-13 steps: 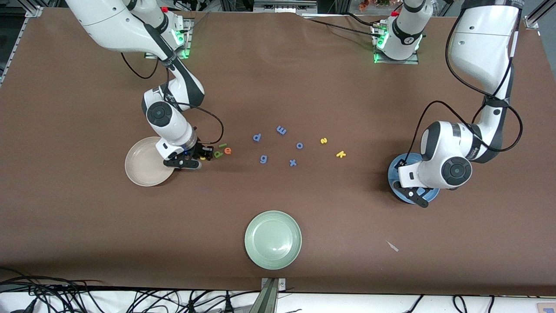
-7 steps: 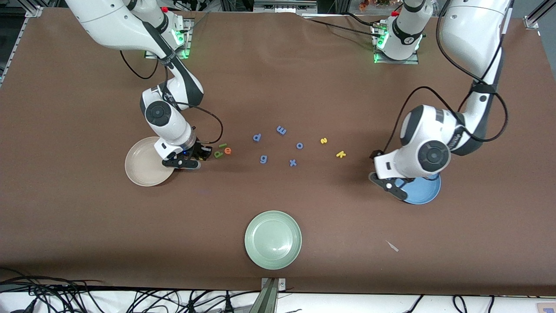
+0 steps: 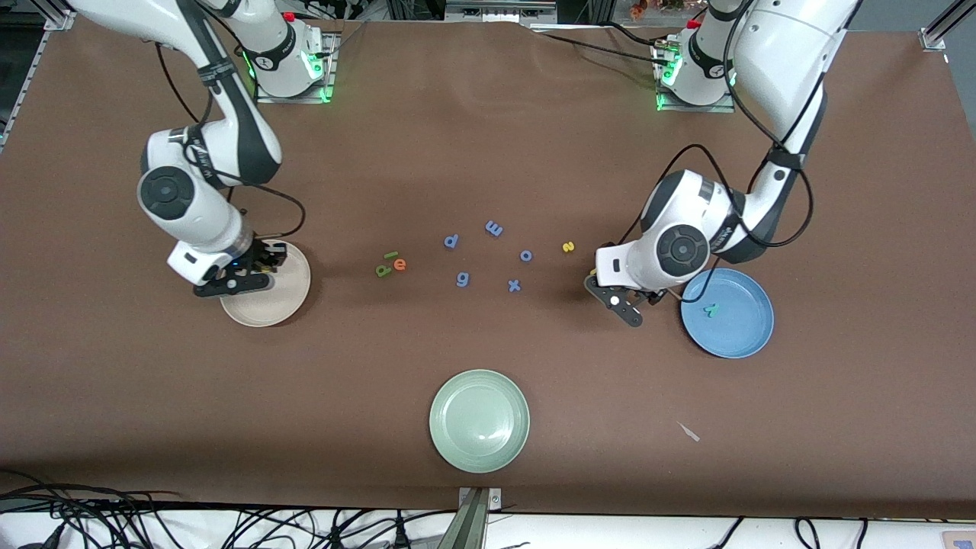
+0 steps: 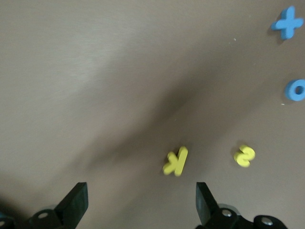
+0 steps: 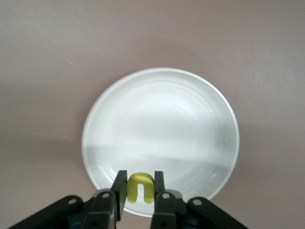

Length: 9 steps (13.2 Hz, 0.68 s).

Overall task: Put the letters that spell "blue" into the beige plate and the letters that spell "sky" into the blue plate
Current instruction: 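Drop the yellow n on the beige plate while the left gripper returns to the letters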

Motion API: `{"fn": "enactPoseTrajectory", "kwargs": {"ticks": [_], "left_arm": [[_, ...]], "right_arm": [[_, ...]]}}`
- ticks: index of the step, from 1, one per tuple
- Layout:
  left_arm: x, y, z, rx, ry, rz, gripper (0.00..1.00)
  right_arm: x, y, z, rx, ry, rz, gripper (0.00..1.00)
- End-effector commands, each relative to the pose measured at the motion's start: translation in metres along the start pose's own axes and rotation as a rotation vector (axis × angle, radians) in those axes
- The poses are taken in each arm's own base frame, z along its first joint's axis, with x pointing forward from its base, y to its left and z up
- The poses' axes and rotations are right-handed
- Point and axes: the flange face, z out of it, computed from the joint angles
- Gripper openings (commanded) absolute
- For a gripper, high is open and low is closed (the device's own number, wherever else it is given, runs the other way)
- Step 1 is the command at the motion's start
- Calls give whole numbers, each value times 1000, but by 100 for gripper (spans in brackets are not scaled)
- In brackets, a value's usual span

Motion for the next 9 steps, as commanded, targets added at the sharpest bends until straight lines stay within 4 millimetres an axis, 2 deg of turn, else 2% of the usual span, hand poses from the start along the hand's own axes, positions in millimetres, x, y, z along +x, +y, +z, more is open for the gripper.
{"fn": "enactPoseTrajectory", "kwargs": {"ticks": [1, 2, 3, 4, 5, 7, 9], "left_arm": [[-7, 16, 36, 46, 44, 45, 99], [-8, 18, 41, 45, 46, 47, 98], [-8, 20, 44, 43, 41, 51, 97], [-8, 28, 48, 41, 27, 65, 91], [-7, 38, 52, 42, 20, 82, 90], [-7, 43, 53, 45, 15, 94, 86], [-5, 49, 54, 119, -5, 179, 69]], "right_arm": [[-10, -14, 11, 19, 1, 18, 76], [-10, -26, 10, 29, -2, 67, 77], [-9, -52, 5, 40, 4, 90, 82], [-8, -70, 5, 48, 5, 126, 83], [-6, -88, 10, 55, -1, 180, 82], [7, -127, 23, 96, 12, 274, 82], [15, -163, 30, 120, 17, 352, 82]]}}
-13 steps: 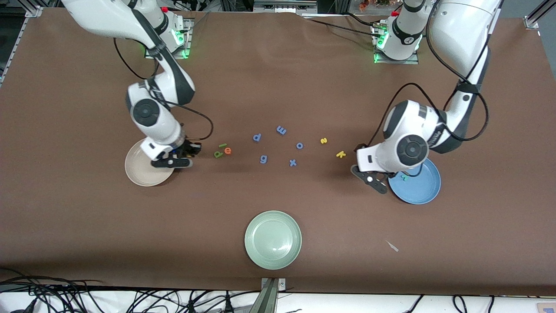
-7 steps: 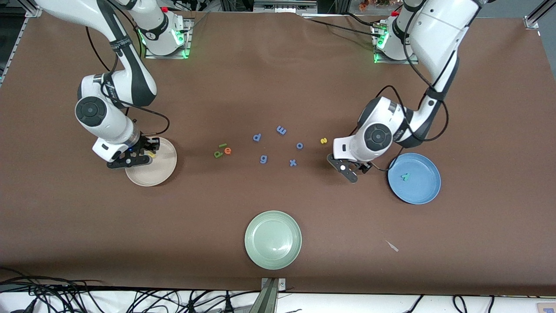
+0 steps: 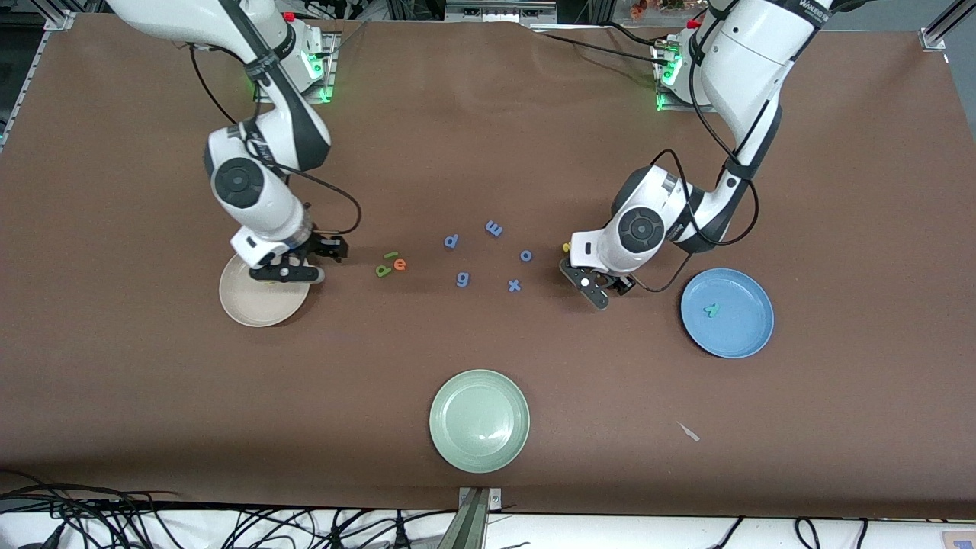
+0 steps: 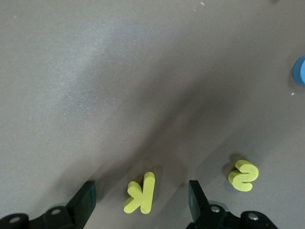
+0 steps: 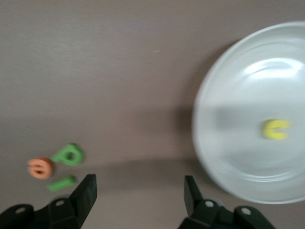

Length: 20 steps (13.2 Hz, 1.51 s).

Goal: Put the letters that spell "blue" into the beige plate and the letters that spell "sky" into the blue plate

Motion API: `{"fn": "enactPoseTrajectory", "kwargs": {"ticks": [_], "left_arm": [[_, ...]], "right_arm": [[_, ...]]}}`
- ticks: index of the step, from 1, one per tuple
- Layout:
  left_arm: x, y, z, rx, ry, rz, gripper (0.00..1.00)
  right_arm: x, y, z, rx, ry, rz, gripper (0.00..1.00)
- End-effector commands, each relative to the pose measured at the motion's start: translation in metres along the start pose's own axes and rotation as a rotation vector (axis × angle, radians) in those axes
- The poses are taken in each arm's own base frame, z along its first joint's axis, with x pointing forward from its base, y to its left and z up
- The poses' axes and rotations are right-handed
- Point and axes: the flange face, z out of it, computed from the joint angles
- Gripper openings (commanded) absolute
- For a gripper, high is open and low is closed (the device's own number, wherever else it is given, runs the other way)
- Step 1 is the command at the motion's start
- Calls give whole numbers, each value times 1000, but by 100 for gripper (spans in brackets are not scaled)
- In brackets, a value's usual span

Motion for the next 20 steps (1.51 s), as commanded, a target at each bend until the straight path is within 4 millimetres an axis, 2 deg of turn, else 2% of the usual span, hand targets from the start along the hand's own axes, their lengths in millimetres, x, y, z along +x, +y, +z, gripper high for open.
{"fn": "enactPoseTrajectory", "kwargs": {"ticks": [1, 2, 4, 7, 8, 9, 11, 14, 15, 17, 20], "left_arm": [[-1, 12, 0, 86, -27, 93, 60], [-4, 12, 3, 86, -35, 94, 59], [-4, 11, 1, 88, -32, 87, 49], [-4, 13, 1, 88, -35, 12, 5], [-3, 14, 1, 88, -35, 1, 0], [-3, 14, -3, 91, -35, 0, 0], [-5, 8, -28, 104, -63, -12, 0], [-17, -16, -82, 126, -114, -49, 0], [-24, -29, -91, 123, -142, -73, 0], [-42, -58, -99, 112, -170, -117, 0], [-88, -133, -97, 82, -162, -236, 0]], "right_arm": [[7, -45, 16, 44, 3, 107, 82], [8, -52, 18, 55, 9, 133, 82], [9, -55, 35, 83, 23, 201, 82], [5, -65, 56, 123, 44, 240, 82], [4, -67, 61, 123, 47, 229, 82], [3, -68, 65, 125, 48, 226, 82], [1, -68, 67, 130, 49, 232, 81], [-4, -65, 69, 121, 40, 244, 80], [-4, -65, 69, 121, 40, 244, 76], [-6, -64, 71, 117, 35, 243, 64], [-11, -62, 75, 110, 27, 243, 47]]}}
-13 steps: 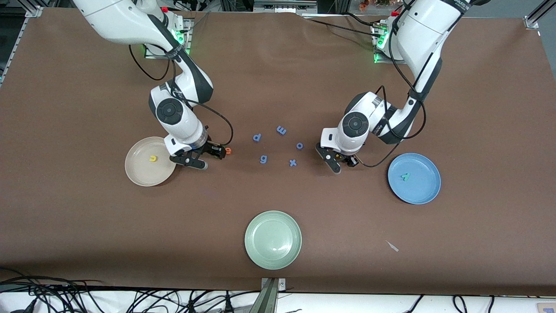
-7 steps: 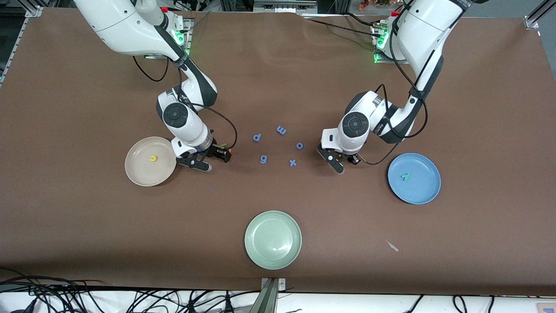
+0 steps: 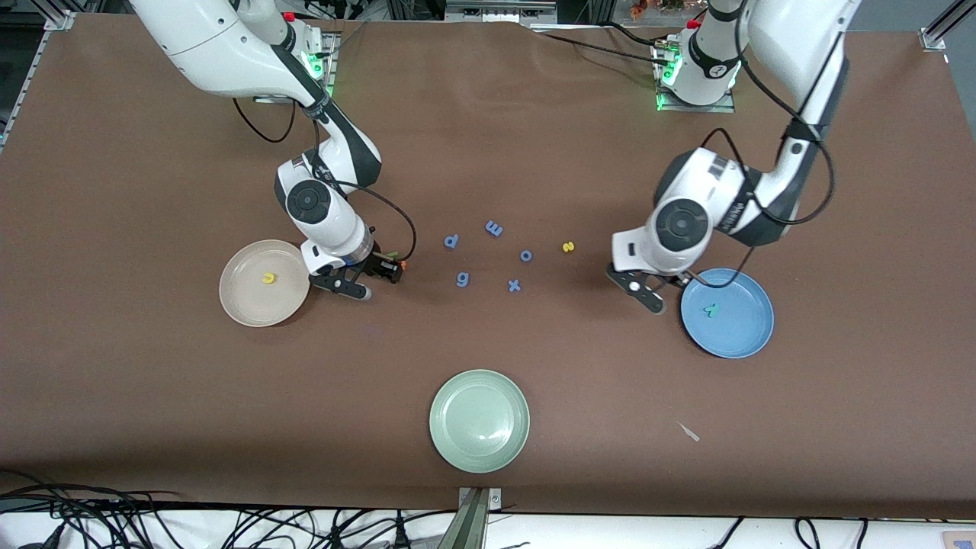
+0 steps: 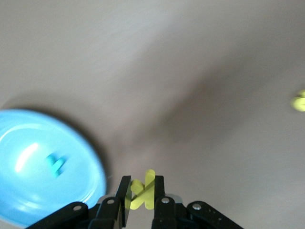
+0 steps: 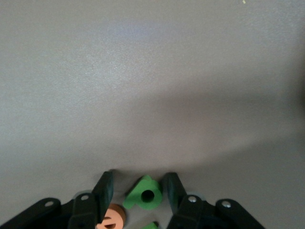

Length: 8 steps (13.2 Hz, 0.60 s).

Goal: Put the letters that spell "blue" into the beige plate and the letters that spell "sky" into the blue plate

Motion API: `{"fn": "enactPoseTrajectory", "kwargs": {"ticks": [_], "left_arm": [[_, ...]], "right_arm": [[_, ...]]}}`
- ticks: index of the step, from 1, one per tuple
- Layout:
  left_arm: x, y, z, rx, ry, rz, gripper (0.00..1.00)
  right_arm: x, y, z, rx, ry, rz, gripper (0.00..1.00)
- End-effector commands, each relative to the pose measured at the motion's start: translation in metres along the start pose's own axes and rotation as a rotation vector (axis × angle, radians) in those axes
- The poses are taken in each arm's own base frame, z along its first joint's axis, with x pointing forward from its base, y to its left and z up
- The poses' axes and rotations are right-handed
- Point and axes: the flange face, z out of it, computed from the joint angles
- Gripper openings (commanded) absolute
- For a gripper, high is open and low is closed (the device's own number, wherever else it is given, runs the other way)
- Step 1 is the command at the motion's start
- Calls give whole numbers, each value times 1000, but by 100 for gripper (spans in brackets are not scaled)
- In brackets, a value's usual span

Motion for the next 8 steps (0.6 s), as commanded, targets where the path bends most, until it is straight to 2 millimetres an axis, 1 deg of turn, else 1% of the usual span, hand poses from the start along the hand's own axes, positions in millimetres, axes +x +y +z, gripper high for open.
{"fn": "enactPoseTrajectory", "kwargs": {"ticks": [1, 2, 3, 4, 5, 6, 7, 8], "left_arm": [[-25, -61, 16, -8, -14, -68, 0], [-28, -74, 25, -16, -5, -88, 0], [-30, -83, 33, -23, 3, -105, 2], [-33, -94, 42, -30, 14, -122, 8], [-35, -101, 48, -37, 22, -136, 33], [-35, -102, 48, -37, 25, -137, 75], [-33, -97, 43, -39, 29, -133, 100], [-31, -92, 36, -37, 30, -135, 100]], "right_arm": [[-10, 3, 5, -5, -7, 7, 40], [-10, 3, 4, -7, -8, 5, 29], [-10, 3, 3, -7, -6, 5, 20], [-10, 4, 2, -10, -7, 3, 17], [-10, 3, 0, -10, -7, -8, 16], [-8, 3, -5, -5, 1, -19, 16], [-4, 2, -18, -6, 13, -34, 16], [1, 7, -35, -42, 0, -71, 16]]}}
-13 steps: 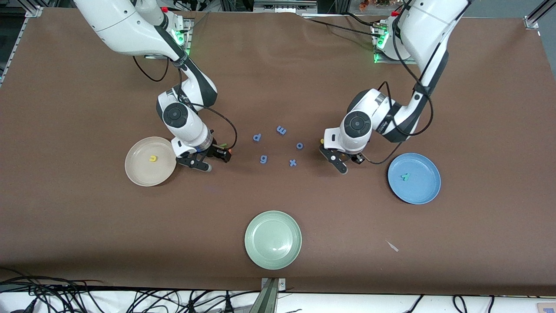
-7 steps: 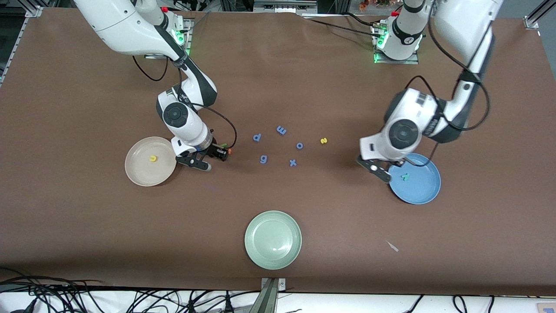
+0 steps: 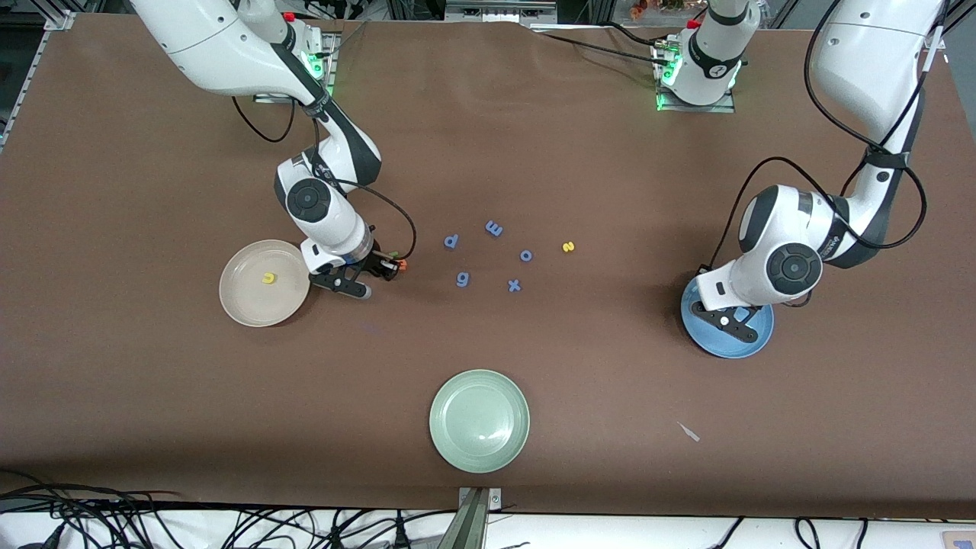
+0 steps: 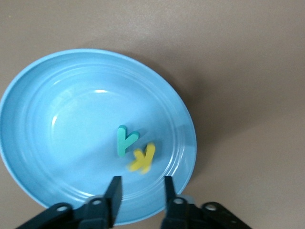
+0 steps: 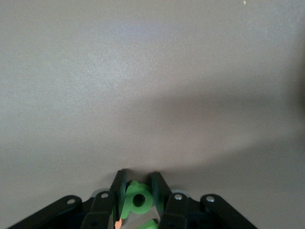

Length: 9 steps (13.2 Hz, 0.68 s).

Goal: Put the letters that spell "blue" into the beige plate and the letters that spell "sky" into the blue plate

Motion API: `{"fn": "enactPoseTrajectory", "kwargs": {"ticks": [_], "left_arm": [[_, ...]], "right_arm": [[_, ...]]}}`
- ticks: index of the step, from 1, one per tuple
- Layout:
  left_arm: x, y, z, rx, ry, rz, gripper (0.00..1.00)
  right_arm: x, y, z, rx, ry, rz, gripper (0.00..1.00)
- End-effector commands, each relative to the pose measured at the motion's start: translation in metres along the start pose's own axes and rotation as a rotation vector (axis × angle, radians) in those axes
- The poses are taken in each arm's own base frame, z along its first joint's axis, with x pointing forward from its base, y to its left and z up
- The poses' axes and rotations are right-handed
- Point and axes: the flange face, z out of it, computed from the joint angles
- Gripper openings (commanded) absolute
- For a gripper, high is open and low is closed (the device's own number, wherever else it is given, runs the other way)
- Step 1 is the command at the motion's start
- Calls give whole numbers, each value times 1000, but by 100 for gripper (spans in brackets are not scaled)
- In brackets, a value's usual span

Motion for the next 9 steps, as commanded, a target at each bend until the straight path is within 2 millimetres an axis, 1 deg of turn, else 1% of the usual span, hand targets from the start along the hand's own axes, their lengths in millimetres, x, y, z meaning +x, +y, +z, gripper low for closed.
{"fn": "enactPoseTrajectory", "kwargs": {"ticks": [1, 2, 3, 4, 5, 7, 8, 9], "left_arm": [[6, 23, -23, 22, 11, 26, 100], [9, 36, -31, 17, 15, 40, 100], [10, 48, -42, 8, 22, 9, 100], [12, 67, -49, -17, 15, -35, 100], [14, 87, -54, -30, 7, -79, 100], [23, 137, -61, -47, 9, -190, 100], [27, 162, -61, -57, 7, -244, 100], [30, 188, -59, -70, 0, -281, 100]], "right_arm": [[14, 21, -51, -72, -19, -105, 16], [32, 44, -73, -85, -23, -175, 16], [42, 60, -89, -103, -38, -236, 16], [52, 80, -102, -121, -51, -281, 16], [59, 95, -113, -132, -55, -329, 16], [71, 124, -120, -157, -81, -394, 16], [73, 139, -116, -164, -89, -417, 18], [74, 151, -112, -167, -94, -406, 31]]}}
